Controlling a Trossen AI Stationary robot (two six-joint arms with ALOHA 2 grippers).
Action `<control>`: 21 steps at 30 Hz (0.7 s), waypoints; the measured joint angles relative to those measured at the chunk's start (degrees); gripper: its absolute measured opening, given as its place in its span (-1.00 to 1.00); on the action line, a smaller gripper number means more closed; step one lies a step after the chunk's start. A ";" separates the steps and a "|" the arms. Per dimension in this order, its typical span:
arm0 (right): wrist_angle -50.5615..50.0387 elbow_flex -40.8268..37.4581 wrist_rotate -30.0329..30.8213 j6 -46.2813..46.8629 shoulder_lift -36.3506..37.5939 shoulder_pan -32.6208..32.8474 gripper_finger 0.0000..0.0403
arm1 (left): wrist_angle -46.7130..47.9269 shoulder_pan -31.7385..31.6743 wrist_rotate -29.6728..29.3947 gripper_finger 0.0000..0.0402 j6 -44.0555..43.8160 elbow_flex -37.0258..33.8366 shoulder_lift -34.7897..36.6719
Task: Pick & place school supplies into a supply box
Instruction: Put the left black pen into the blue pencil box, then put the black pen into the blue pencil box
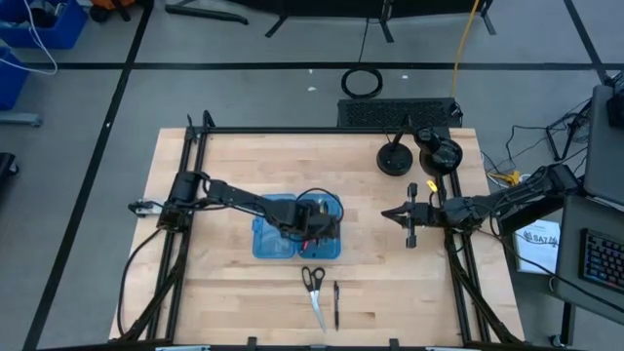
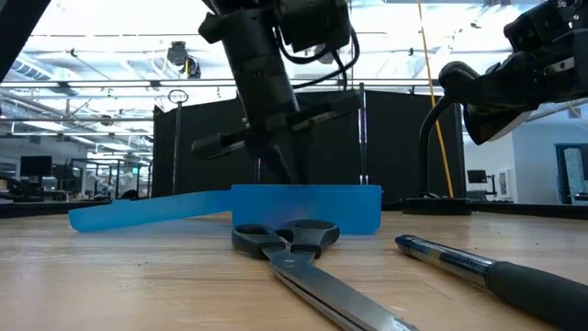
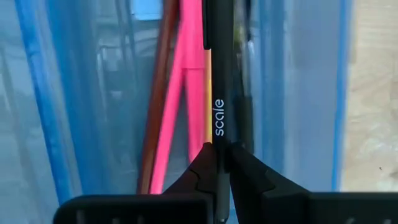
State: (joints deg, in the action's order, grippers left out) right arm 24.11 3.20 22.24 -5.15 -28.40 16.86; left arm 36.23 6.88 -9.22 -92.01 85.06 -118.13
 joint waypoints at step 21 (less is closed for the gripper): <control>2.64 0.00 0.07 0.00 0.02 0.00 -1.00 | 0.44 0.17 3.14 -0.12 8.49 0.53 0.95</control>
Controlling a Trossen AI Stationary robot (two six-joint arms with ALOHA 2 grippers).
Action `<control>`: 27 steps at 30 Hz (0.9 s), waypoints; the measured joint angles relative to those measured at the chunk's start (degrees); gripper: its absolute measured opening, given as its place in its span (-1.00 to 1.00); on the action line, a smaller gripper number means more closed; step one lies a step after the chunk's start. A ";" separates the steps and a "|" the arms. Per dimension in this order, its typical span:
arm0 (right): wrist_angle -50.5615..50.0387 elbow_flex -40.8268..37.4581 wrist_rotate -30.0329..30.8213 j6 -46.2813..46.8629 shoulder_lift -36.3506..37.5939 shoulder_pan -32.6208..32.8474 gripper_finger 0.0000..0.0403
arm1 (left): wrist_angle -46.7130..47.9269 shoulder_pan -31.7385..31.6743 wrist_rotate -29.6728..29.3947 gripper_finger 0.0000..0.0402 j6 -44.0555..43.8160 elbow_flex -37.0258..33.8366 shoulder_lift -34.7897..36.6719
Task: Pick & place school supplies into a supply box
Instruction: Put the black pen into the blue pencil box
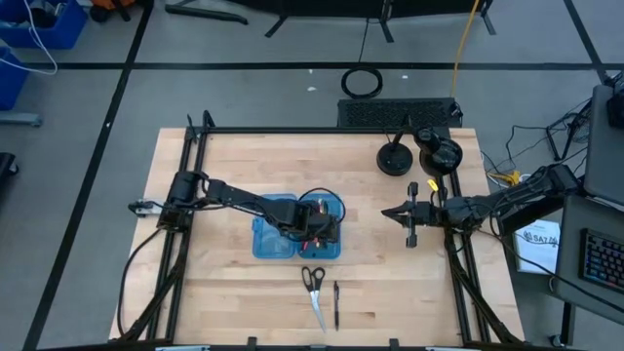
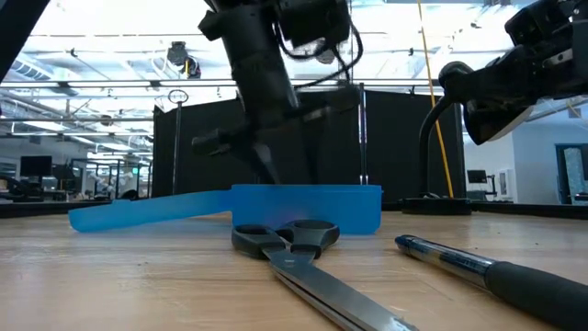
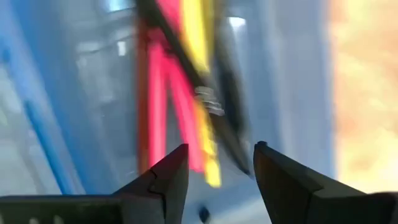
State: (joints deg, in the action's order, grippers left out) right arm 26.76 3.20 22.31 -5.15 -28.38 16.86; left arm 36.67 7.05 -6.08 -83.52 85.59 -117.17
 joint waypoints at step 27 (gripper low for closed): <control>-5.76 -1.35 -0.02 21.09 -2.77 5.38 -1.00 | 7.35 19.43 -23.31 -0.96 89.08 2.92 41.34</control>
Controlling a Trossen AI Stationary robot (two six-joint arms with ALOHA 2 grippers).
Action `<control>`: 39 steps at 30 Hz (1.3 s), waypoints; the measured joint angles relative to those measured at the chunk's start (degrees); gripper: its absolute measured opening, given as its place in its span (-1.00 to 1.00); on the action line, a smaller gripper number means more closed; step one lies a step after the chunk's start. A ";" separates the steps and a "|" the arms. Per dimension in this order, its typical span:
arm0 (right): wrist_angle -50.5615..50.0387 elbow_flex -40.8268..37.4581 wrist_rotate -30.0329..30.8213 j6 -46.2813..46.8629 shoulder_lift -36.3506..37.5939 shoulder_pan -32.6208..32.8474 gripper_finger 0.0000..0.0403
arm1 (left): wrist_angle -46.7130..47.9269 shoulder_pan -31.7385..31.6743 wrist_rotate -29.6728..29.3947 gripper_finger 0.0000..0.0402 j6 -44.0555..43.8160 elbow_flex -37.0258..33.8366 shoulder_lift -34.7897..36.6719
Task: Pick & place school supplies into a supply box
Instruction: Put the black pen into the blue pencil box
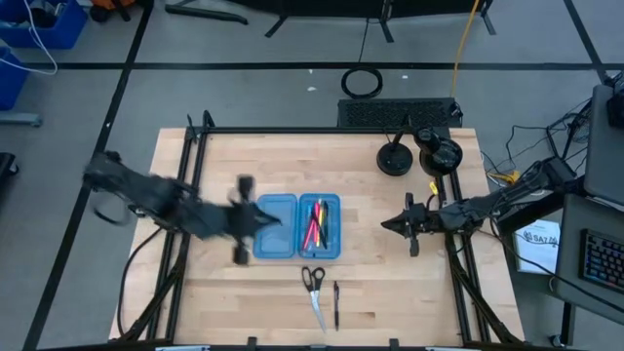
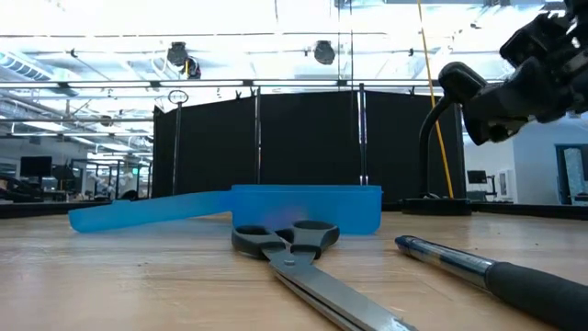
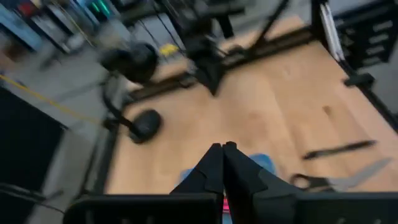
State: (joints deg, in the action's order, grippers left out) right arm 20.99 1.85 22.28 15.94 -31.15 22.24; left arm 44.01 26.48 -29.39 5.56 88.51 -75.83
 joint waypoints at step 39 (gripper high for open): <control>-35.37 61.92 13.49 -15.59 -35.18 4.31 -1.00 | -70.53 -22.78 22.89 -0.94 -2.70 -87.34 46.24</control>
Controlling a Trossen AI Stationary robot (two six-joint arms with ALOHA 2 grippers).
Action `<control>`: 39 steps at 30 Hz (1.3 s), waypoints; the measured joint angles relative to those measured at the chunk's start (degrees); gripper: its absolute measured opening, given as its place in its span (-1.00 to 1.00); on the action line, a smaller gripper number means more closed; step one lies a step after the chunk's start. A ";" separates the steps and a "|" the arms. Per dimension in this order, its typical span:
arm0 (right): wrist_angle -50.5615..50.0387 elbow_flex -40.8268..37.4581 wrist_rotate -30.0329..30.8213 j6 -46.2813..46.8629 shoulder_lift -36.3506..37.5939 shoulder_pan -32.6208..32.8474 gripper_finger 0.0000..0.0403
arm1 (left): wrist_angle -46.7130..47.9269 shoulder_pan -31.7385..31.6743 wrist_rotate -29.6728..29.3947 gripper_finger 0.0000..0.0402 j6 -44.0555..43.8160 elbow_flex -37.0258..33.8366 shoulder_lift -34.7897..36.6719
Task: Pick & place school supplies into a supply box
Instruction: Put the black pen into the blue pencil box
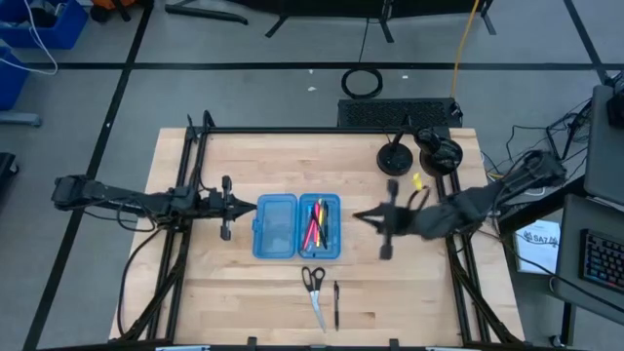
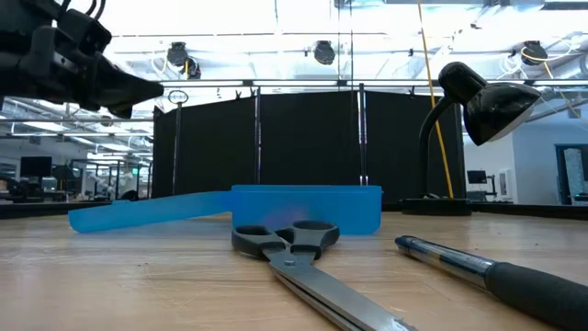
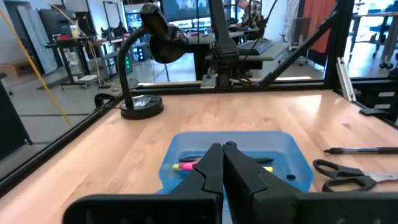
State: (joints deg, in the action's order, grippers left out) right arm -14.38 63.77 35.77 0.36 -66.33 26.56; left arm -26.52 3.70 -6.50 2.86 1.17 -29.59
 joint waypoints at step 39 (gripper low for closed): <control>-40.58 46.03 -31.15 96.00 -58.11 5.05 -0.30 | 2.87 0.02 -0.02 -0.81 4.32 0.07 -0.02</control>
State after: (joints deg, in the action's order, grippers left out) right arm -54.96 109.80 4.62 96.36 -124.44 31.60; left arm -23.65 3.73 -6.52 7.18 1.23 -29.61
